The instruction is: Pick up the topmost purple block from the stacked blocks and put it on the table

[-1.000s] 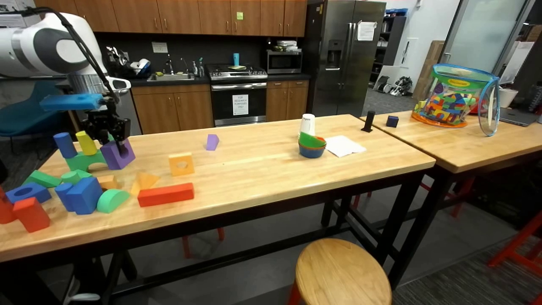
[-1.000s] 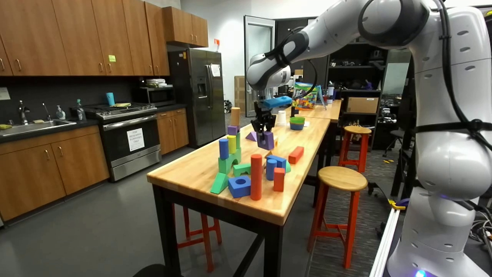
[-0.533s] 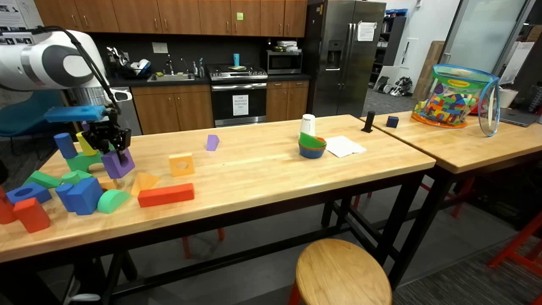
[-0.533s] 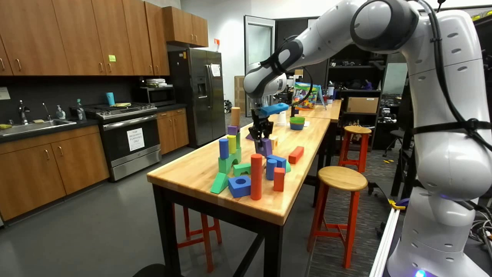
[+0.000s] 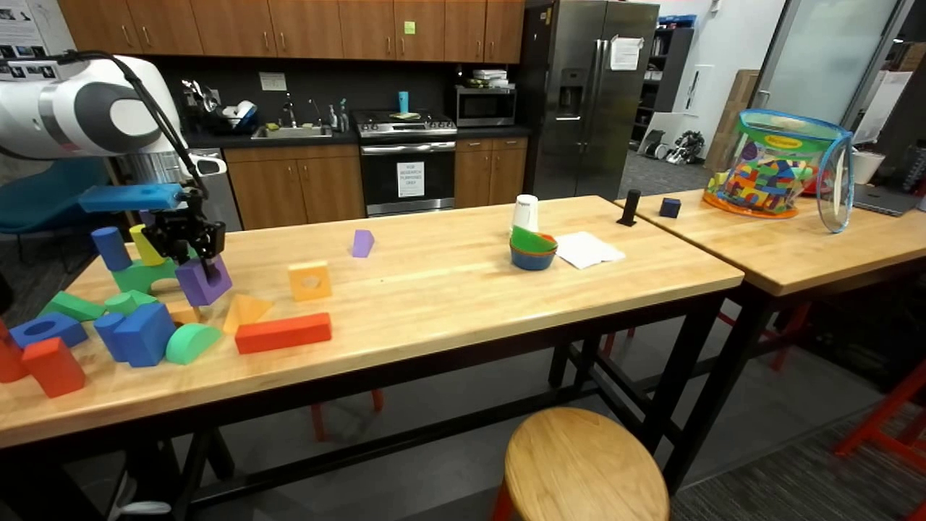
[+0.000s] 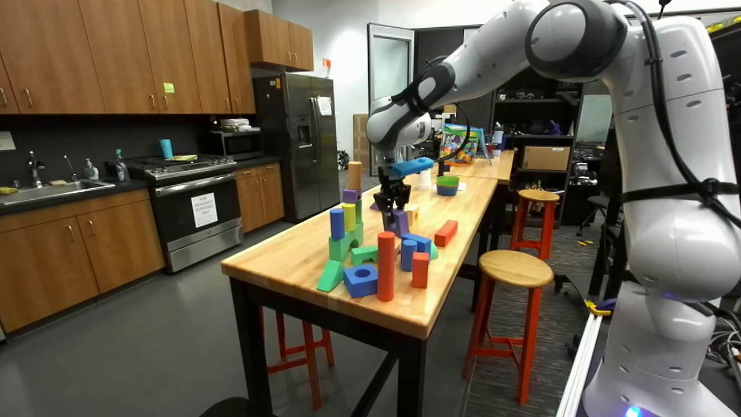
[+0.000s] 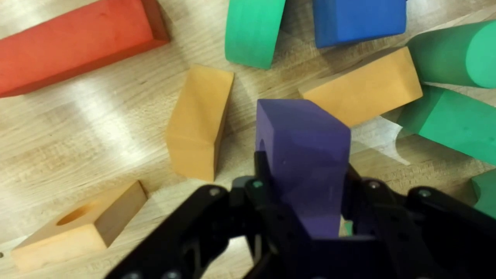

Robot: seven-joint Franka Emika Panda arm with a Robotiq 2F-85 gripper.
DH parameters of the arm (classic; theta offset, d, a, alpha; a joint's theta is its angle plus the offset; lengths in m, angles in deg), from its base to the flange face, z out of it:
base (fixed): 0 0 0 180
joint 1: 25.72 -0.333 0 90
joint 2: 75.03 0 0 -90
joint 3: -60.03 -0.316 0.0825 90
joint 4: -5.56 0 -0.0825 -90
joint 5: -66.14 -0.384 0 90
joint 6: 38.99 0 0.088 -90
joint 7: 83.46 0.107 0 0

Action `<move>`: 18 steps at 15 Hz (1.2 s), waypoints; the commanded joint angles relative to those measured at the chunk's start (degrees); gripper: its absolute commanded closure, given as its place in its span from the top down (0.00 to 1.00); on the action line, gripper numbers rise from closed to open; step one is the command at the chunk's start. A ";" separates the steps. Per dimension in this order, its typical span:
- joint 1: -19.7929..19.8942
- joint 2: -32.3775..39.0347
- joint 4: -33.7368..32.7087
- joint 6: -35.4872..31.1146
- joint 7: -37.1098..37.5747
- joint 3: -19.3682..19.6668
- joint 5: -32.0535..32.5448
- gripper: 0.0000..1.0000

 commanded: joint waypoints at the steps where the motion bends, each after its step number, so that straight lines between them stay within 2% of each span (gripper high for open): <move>1: -0.38 -1.13 0.95 -0.26 0.59 0.23 0.04 0.66; 2: -0.19 0.02 -0.14 0.15 0.00 0.23 -0.09 0.70; 3: -0.19 0.05 -0.14 0.15 -0.01 0.23 -0.09 0.51; 6: -0.18 0.16 -0.14 0.15 -0.02 0.23 -0.08 0.70; 18: -0.18 0.24 -0.14 0.15 -0.02 0.24 -0.08 0.70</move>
